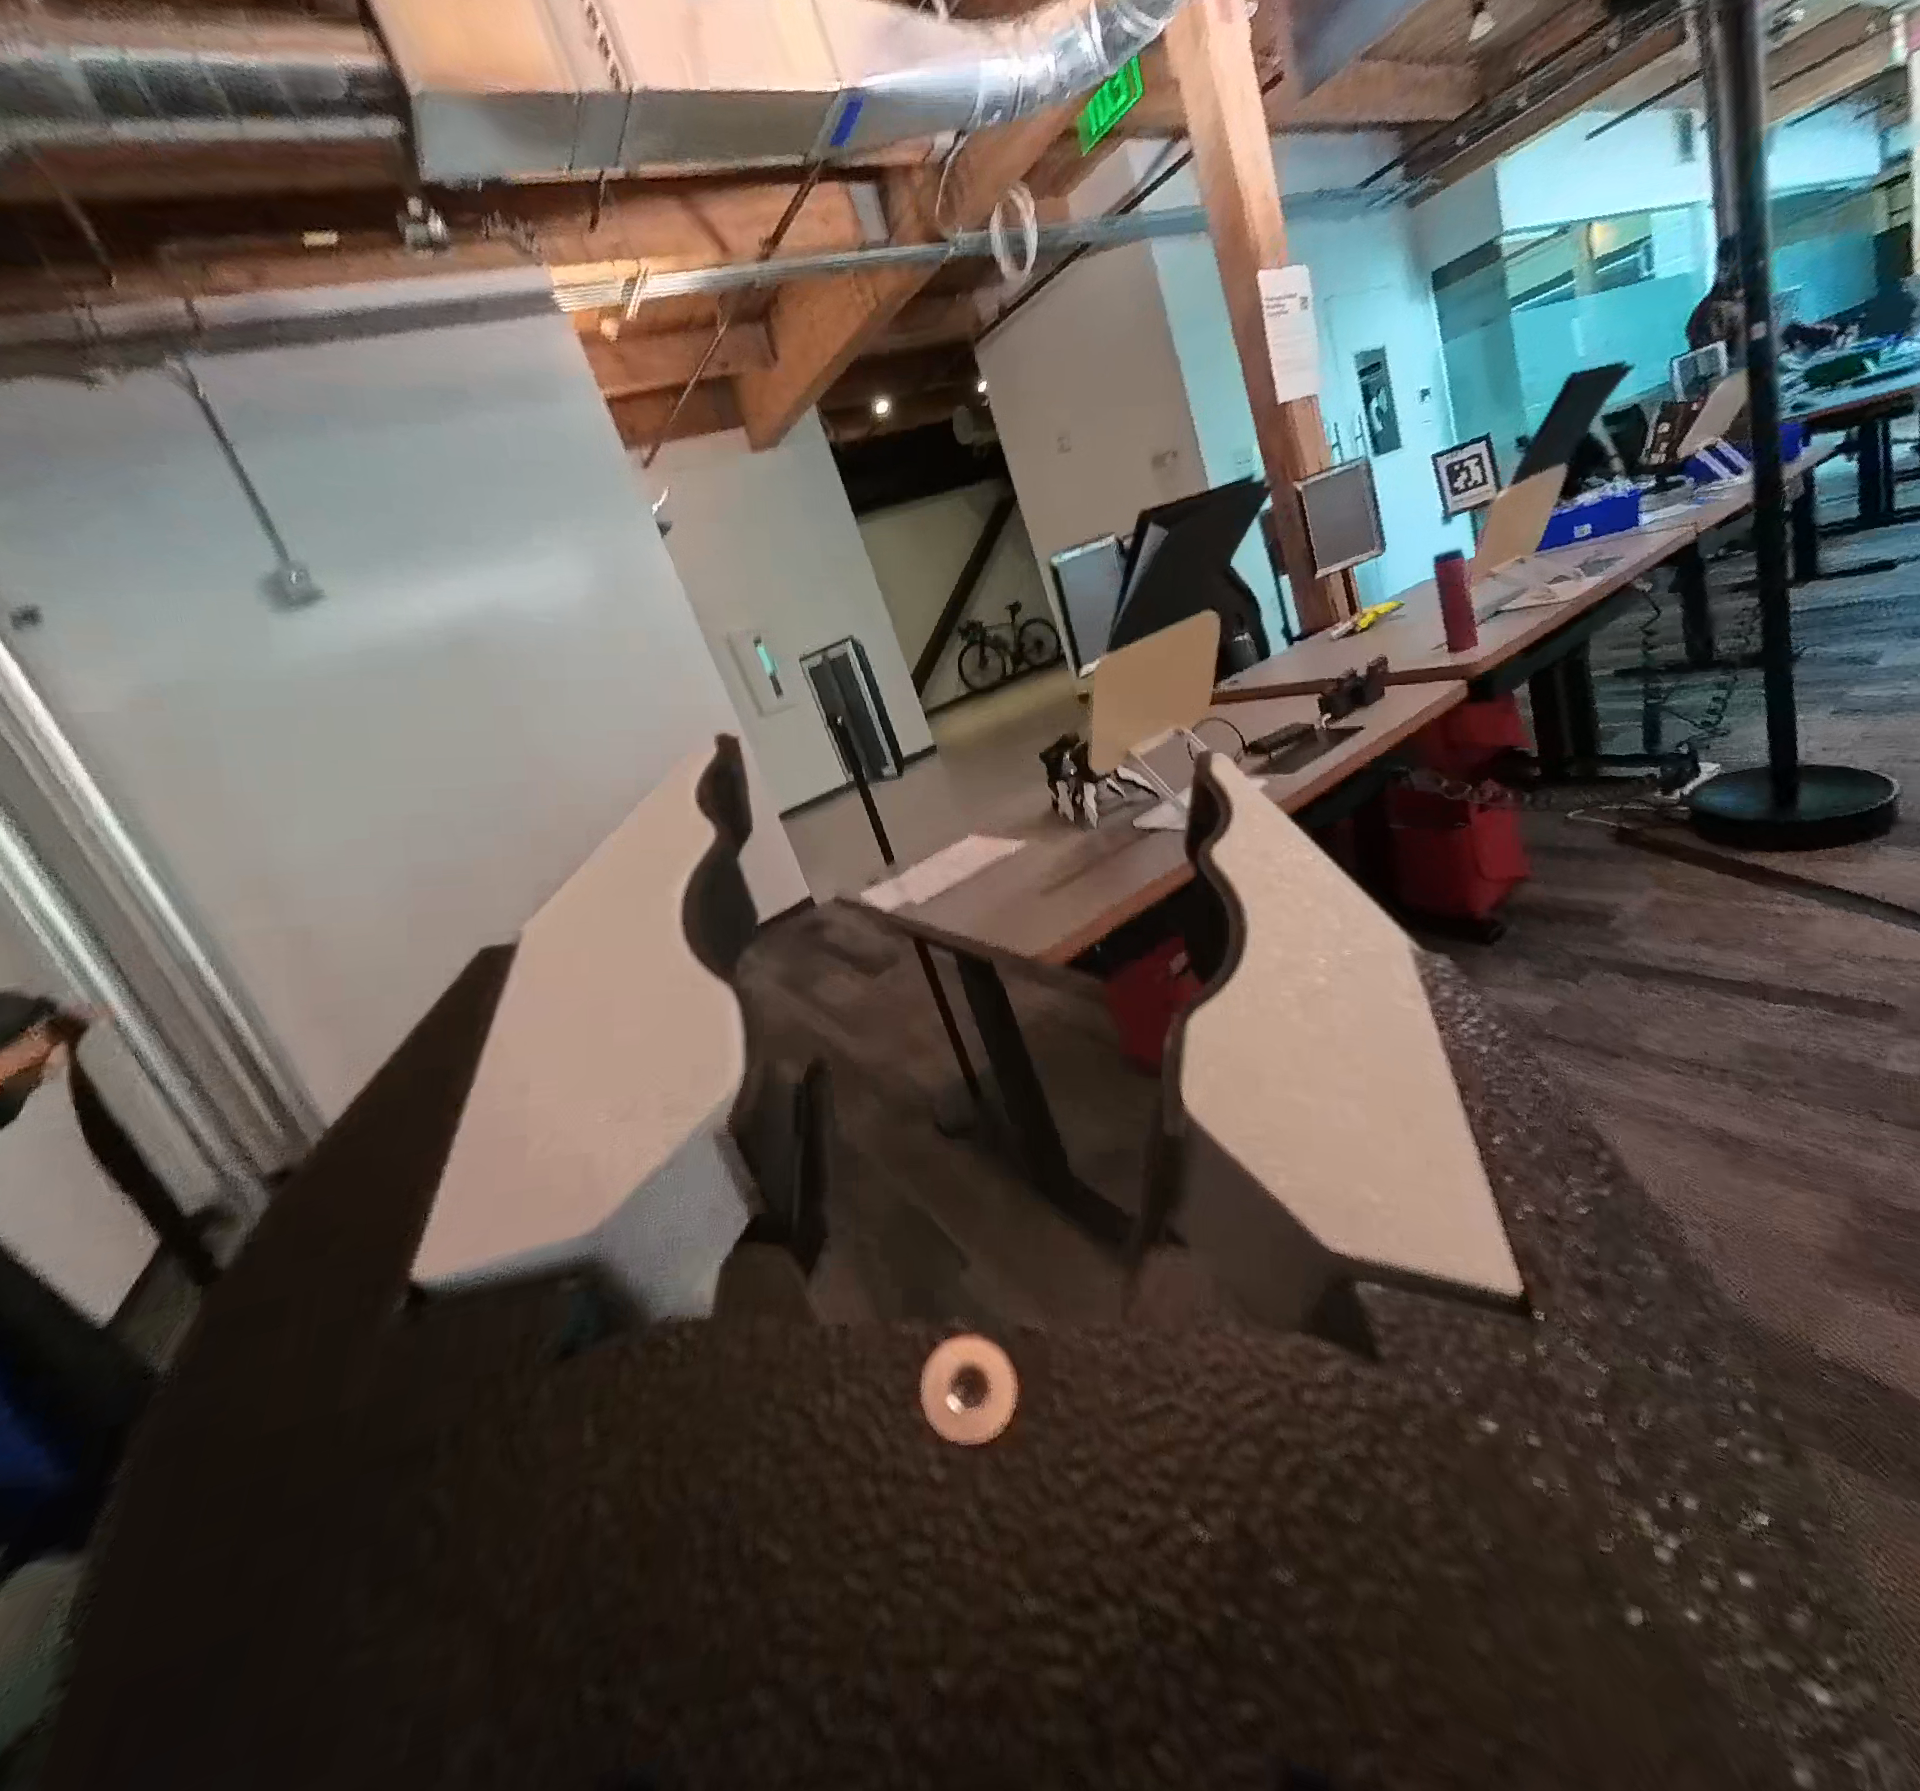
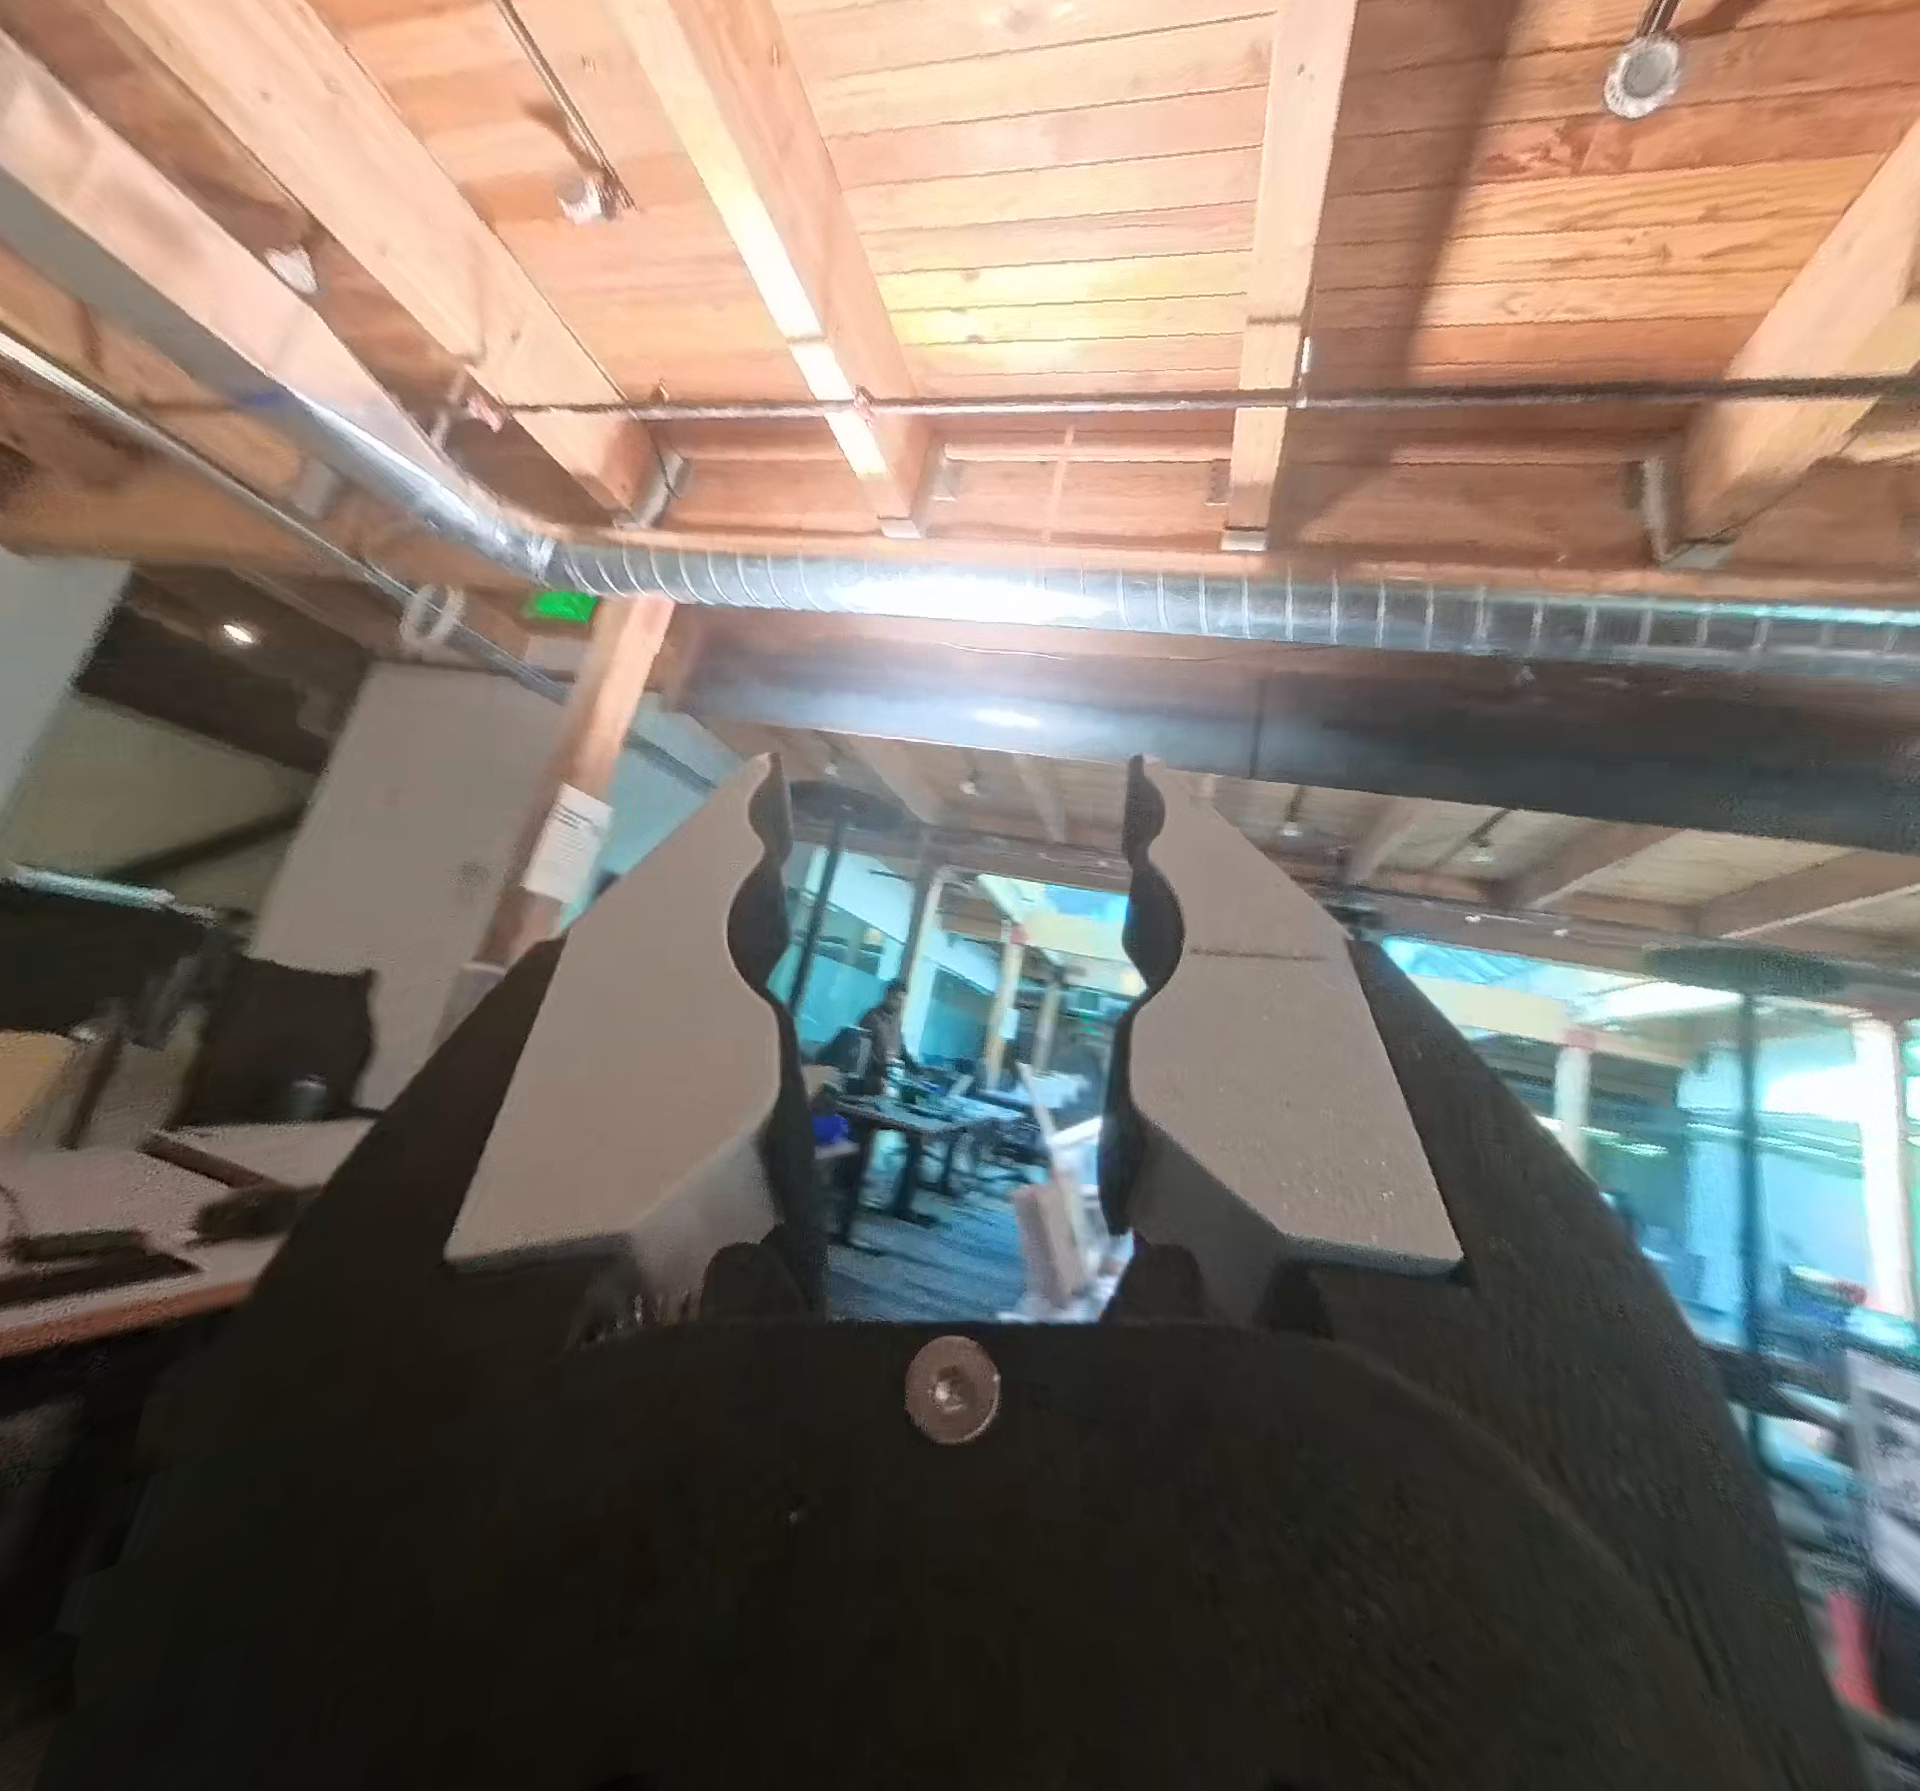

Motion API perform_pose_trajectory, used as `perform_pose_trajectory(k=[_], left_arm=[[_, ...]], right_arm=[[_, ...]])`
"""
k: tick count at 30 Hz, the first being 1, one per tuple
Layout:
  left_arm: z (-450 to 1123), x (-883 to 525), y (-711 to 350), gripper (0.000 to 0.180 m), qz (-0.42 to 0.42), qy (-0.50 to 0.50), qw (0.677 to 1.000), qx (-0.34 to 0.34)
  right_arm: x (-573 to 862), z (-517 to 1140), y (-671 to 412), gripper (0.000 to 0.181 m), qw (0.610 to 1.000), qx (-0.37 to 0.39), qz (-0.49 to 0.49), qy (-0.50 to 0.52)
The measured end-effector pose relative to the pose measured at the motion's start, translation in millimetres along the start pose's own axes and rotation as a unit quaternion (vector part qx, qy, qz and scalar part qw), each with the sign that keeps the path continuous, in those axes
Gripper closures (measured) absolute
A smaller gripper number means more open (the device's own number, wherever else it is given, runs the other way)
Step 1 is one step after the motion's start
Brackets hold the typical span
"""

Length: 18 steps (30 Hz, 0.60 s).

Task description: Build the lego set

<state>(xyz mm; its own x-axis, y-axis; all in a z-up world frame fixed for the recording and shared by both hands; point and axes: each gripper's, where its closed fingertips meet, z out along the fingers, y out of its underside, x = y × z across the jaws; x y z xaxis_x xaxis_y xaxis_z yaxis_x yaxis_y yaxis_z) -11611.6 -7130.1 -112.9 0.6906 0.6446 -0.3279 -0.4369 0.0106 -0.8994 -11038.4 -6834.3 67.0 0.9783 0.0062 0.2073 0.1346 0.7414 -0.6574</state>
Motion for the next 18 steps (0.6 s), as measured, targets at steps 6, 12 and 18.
perform_pose_trajectory(k=[6,12,18], left_arm=[[140.6,34.6,18.6,0.1,-0.052,0.065,0.995,0.056],[277.5,106.5,44.3,0.103,-0.067,0.135,0.984,0.095],[431.5,165.5,70.7,0.105,-0.013,0.149,0.983,0.105]], right_arm=[[-43.9,20.7,33.4,0.119,0.992,-0.068,-0.106,0.024],[-93.5,65.7,82.4,0.12,0.981,-0.075,-0.173,0.052],[-135.8,140.7,157.5,0.12,0.975,-0.066,-0.182,0.109]])
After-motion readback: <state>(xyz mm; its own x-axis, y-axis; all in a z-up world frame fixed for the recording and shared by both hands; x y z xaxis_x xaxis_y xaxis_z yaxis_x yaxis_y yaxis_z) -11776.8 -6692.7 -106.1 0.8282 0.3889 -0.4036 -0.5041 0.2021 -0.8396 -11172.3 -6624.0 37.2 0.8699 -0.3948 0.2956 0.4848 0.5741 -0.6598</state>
